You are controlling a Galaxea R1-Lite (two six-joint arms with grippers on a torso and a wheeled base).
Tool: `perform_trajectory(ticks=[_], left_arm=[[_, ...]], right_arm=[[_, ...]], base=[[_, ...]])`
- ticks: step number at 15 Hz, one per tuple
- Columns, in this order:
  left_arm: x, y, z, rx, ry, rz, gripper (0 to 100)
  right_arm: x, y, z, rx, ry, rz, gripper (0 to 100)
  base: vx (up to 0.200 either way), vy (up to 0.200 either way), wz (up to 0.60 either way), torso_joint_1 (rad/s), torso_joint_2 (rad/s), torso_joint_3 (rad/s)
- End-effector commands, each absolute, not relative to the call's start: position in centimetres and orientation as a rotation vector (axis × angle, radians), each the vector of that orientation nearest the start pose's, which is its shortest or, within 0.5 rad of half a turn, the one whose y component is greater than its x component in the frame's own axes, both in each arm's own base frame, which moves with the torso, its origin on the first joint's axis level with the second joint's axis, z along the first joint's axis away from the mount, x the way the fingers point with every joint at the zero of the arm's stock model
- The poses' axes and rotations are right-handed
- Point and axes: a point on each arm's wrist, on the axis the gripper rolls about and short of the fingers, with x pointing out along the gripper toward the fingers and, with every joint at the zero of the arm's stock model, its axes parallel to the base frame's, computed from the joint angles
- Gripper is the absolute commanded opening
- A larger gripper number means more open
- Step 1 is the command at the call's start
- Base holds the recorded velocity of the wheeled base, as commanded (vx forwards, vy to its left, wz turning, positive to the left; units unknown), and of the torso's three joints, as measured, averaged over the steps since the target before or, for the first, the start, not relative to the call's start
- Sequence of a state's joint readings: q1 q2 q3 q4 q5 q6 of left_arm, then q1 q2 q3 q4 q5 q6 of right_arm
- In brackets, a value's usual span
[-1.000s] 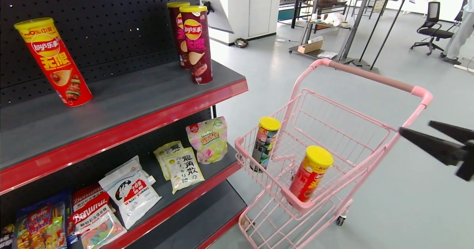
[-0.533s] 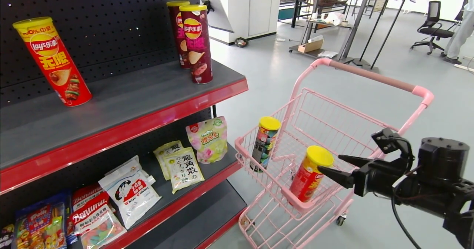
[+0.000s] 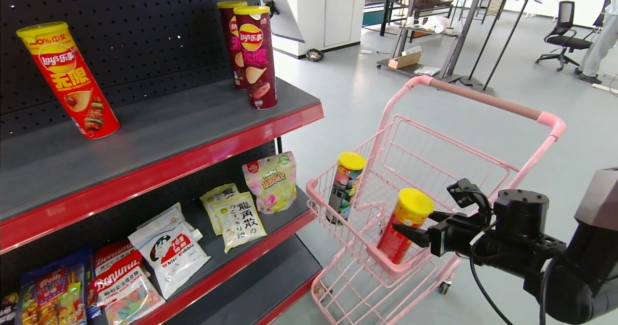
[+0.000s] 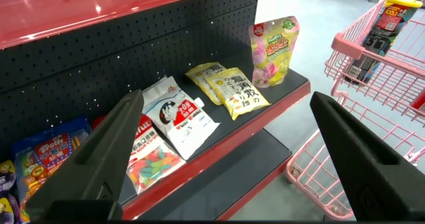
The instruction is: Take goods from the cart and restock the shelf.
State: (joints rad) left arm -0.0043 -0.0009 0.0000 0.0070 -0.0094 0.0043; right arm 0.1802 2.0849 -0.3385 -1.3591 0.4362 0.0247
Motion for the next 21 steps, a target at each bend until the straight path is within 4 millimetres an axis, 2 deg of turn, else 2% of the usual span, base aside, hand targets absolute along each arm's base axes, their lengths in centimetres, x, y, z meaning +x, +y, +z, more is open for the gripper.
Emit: perform_trajectory(ticks=[1,5,8,9,13,14,16,18,21], left_arm=[[-2.3,0.0,7.5,0.005,0.008,-0.014,100],[-2.3,0.0,7.5,0.005,0.006,-0.014,100],[-2.3,0.0,7.5,0.005,0.006,-0.014,100],[-2.3,0.0,7.5,0.005,0.008,-0.014,100],[-2.3,0.0,7.5,0.005,0.008,-0.014,100],[-2.3,0.0,7.5,0.005,0.008,-0.014,100],[-2.3,0.0,7.5,0.005,0.008,-0.014,100],[-2.3,0.0,7.5,0.005,0.008,-0.014,100],[-2.3,0.0,7.5,0.005,0.008,-0.014,100]], right_arm=[[28.7,6.1,2.2,0.077,0.432,0.596,100],[30.9,6.4,1.9,0.07,0.391,0.585,100],[31.7,6.6,1.5,0.065,0.382,0.583,100],[31.8,6.7,1.4,0.065,0.383,0.583,0],[32.0,6.8,1.1,0.058,0.385,0.576,0],[32.5,6.9,1.5,0.05,0.349,0.562,0],[32.7,7.1,4.0,0.029,0.232,0.546,0],[31.2,7.5,9.1,0.019,0.179,0.564,0],[28.2,6.5,18.1,-0.032,0.13,0.527,0]], base=[[0.0,0.0,0.0,0.0,0.0,0.0],[0.0,0.0,0.0,0.0,0.0,0.0],[0.0,0.0,0.0,0.0,0.0,0.0],[0.0,0.0,0.0,0.0,0.0,0.0],[0.0,0.0,0.0,0.0,0.0,0.0],[0.0,0.0,0.0,0.0,0.0,0.0],[0.0,0.0,0.0,0.0,0.0,0.0],[0.0,0.0,0.0,0.0,0.0,0.0],[0.0,0.0,0.0,0.0,0.0,0.0]])
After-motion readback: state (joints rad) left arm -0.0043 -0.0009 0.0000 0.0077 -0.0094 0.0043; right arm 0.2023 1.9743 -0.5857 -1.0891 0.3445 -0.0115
